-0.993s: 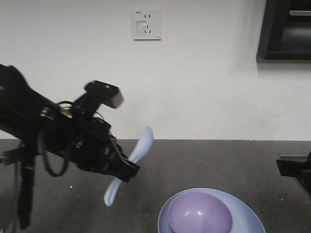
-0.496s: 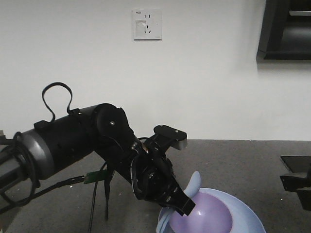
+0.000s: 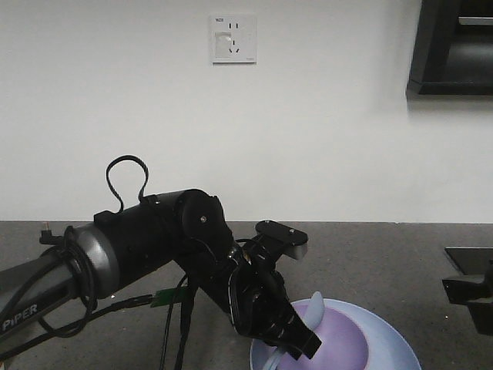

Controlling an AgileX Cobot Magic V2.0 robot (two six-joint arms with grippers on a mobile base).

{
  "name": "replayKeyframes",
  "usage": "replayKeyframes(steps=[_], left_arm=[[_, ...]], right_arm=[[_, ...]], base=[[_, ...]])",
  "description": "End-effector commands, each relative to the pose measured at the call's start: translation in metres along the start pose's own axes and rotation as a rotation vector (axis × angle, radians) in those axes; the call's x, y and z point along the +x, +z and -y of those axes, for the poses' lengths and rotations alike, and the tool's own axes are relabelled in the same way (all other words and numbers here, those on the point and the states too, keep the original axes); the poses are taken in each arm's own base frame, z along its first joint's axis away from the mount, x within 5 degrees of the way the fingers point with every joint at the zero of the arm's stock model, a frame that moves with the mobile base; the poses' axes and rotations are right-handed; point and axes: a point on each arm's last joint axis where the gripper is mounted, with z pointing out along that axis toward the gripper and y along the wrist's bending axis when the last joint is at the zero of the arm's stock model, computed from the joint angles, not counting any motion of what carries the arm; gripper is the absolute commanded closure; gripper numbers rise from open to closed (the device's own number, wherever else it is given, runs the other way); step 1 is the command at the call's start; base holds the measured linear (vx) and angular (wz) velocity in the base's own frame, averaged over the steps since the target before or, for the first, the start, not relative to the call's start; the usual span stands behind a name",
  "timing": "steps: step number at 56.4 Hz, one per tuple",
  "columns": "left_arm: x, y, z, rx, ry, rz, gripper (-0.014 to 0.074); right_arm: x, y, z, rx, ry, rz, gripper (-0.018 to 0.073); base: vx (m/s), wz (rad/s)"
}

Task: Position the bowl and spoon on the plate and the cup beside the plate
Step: 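Lower the spoon into the bowl with the left gripper and release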

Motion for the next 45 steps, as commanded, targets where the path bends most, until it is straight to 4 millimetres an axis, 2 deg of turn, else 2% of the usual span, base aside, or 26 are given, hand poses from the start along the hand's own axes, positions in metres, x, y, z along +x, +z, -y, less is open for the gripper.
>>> replayKeyframes(steps=[1,13,19,25,32,45], left_arm=[[-0.015,-0.034,0.017,0.009,0.02,0.14,0.0377],[-0.015,-0.034,0.018,0.007,0.032,0.14,0.0143],[-0.015,-0.035,0.018,0.007,0.05,0.136,0.0082],[-0.015,-0.045,0.021,-0.001,0.076,0.109,0.0052],[-0.013,-0.069,0.025,-0.056,0.102,0.038,0.005],[-0.004,-0.151,0.025,-0.398,0.114,0.119,0.0051]], right_arm=[[-0.011,-0.011,0.001,0.02,-0.004,0.109,0.0149],[-0.011,-0.011,0.001,0.019,-0.004,0.107,0.0149],[-0.011,-0.011,0.001,0.019,-0.004,0.107,0.0149],[-0.011,-0.011,0.001,0.019,-0.004,0.107,0.0149],[-0.011,-0.011,0.001,0.019,-0.004,0.107,0.0149],[-0.011,-0.011,0.001,0.019,0.004,0.108,0.0149]], base=[[0.0,0.0],[0.0,0.0],[0.0,0.0],[0.0,0.0],[0.0,0.0],[0.0,0.0]])
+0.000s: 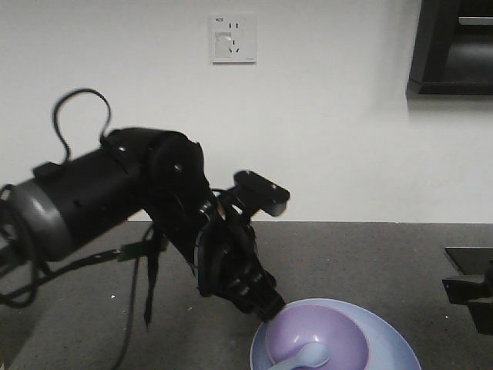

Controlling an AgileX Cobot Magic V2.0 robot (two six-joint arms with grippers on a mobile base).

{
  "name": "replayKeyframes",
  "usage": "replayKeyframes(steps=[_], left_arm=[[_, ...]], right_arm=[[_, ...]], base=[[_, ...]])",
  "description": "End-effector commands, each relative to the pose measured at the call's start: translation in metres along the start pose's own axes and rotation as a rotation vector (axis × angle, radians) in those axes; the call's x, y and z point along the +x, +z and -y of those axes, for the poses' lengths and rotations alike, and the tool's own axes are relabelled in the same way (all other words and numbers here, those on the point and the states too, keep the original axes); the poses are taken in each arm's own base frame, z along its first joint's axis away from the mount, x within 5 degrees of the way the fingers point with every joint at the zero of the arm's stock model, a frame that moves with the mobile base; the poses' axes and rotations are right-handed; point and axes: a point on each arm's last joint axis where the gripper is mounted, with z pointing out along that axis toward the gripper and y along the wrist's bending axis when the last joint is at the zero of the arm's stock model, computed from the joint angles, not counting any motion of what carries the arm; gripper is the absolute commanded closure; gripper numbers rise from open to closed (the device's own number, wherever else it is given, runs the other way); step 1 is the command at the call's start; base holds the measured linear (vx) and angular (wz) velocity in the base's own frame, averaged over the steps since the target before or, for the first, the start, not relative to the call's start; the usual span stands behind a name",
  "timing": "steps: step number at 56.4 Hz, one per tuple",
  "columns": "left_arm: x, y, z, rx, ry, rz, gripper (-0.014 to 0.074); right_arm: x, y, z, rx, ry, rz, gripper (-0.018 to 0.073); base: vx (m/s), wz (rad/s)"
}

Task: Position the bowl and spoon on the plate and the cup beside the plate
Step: 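Lower the spoon into the bowl with the left gripper and release, then grasp the brown paper cup with the left gripper and lift it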

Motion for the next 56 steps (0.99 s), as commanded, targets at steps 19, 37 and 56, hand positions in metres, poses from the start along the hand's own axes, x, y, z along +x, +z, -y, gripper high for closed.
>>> replayKeyframes(steps=[19,37,56], left_arm=[[0.067,-0.161,-0.044,-0.587,-0.134,0.16,0.0052],[0.147,-0.144,-0.092,-0.702,-0.329,-0.018,0.0052],[0.18,-0.108,-0.115,-0.696,-0.407,-0.08,0.0052]], right_arm=[[-0.012,-0.011,0.0,0.007,0.012,0.113,0.0149],[-0.012,-0.011,0.0,0.007,0.012,0.114,0.0149],[-0.011,-0.011,0.0,0.006,0.012,0.11,0.015]], base=[[0.0,0.0],[0.0,0.0],[0.0,0.0]])
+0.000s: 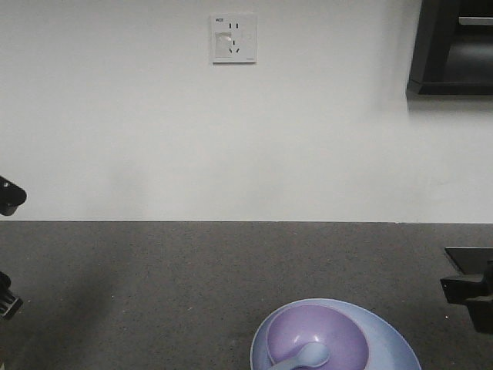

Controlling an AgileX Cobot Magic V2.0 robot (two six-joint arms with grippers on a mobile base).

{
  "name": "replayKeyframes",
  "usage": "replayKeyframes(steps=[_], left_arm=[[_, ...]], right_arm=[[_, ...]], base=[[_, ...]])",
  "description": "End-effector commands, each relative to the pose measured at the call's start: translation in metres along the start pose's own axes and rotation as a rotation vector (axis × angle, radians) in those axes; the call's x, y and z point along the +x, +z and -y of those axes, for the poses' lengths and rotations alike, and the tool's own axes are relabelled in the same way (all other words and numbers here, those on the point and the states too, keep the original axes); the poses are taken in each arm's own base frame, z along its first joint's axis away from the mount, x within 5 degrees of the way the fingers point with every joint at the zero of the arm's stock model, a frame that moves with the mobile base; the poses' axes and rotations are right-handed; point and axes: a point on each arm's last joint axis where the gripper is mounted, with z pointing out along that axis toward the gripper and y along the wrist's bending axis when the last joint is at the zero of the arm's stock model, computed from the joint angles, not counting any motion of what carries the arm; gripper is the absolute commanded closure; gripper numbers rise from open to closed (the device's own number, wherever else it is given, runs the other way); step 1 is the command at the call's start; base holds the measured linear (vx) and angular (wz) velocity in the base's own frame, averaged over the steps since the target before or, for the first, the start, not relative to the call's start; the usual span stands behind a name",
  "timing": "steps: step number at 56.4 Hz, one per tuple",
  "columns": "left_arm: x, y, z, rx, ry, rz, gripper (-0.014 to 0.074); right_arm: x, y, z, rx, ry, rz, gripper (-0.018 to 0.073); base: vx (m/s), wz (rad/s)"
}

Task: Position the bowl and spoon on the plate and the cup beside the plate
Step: 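Grasp the brown paper cup with the left gripper and lift it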

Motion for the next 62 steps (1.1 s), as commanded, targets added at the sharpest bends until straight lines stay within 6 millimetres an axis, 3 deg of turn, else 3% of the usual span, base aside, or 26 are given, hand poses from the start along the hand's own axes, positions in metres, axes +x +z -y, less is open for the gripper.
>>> replayKeyframes(steps=[1,13,37,45,52,61,62], left_arm=[[0.0,-0.008,-0.012,-0.036,-0.041,0.086,0.0052],[0.003,0.003,-0.02,-0.029,-0.082,0.09,0.0052],[-0.008,0.045,-0.002,0.081,-0.048,-0.002,0.0056],[-0.009,0.053,0.0,0.087,-0.048,-0.023,0.0107],[-0.009,0.054,0.001,0.087,-0.048,-0.024,0.0262],[-0.01,0.056,0.001,0.088,-0.046,-0.027,0.0606],[-0.01,0.056,0.001,0.088,-0.045,-0.027,0.0606]], right_arm=[[-0.011,-0.011,0.001,0.015,-0.003,0.108,0.015],[-0.011,-0.011,0.001,0.015,-0.003,0.107,0.015],[-0.011,-0.011,0.001,0.015,-0.003,0.107,0.015],[-0.011,-0.011,0.001,0.014,-0.003,0.104,0.015],[-0.011,-0.011,0.001,0.014,-0.003,0.104,0.015],[-0.011,-0.011,0.001,0.014,-0.003,0.104,0.015],[-0.011,-0.011,0.001,0.014,-0.003,0.104,0.015]], base=[[0.0,0.0],[0.0,0.0],[0.0,0.0],[0.0,0.0],[0.0,0.0],[0.0,0.0],[0.0,0.0]])
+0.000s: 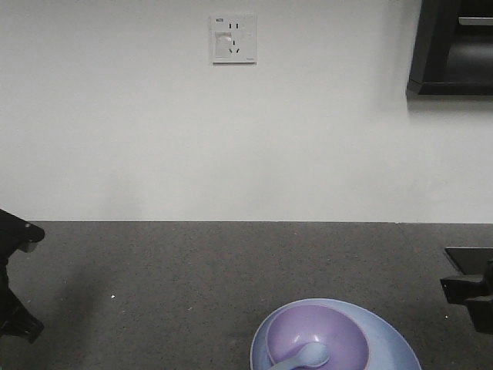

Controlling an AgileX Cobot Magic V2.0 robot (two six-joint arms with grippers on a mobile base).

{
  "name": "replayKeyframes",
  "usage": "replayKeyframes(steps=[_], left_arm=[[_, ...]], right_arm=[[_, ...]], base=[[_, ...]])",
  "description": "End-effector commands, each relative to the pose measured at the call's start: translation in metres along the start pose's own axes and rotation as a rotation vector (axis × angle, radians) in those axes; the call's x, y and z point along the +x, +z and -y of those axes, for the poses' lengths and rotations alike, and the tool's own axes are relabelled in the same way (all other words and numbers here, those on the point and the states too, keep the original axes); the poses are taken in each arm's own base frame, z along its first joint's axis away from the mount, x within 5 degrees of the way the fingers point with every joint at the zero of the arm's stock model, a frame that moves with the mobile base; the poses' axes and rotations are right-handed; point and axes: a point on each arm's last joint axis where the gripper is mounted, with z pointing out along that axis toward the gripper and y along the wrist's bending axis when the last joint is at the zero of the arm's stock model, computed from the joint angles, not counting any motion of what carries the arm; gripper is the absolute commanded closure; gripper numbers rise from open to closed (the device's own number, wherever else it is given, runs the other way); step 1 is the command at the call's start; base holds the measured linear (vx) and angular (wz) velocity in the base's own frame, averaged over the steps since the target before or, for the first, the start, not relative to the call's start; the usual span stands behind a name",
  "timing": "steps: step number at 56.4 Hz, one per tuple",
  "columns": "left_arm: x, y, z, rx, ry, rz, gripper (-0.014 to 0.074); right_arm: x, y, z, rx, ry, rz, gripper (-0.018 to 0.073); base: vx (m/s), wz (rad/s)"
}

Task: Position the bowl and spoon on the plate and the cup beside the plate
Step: 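Grasp the brown paper cup with the left gripper and lift it, then set the paper cup down beside the plate and open the left gripper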

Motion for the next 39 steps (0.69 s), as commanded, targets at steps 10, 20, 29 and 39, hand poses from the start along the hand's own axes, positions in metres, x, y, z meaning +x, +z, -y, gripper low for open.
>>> replayKeyframes(steps=[10,20,29,39], left_arm=[[-0.006,-0.022,-0.006,-0.019,-0.02,0.096,0.0604],[-0.016,-0.056,0.001,0.06,-0.027,0.18,0.0602],[-0.033,-0.096,0.02,0.146,0.007,0.3,0.0599],[-0.048,-0.135,0.053,0.219,0.09,0.447,0.0597]], right_arm=[[-0.011,-0.011,0.001,0.014,-0.003,0.104,0.015],[-0.01,-0.011,0.001,0.013,-0.003,0.098,0.015],[-0.01,-0.011,0.0,0.012,-0.003,0.093,0.015],[-0.01,-0.011,0.0,0.012,-0.003,0.092,0.015]], base=[[0.0,0.0],[0.0,0.0],[0.0,0.0],[0.0,0.0]])
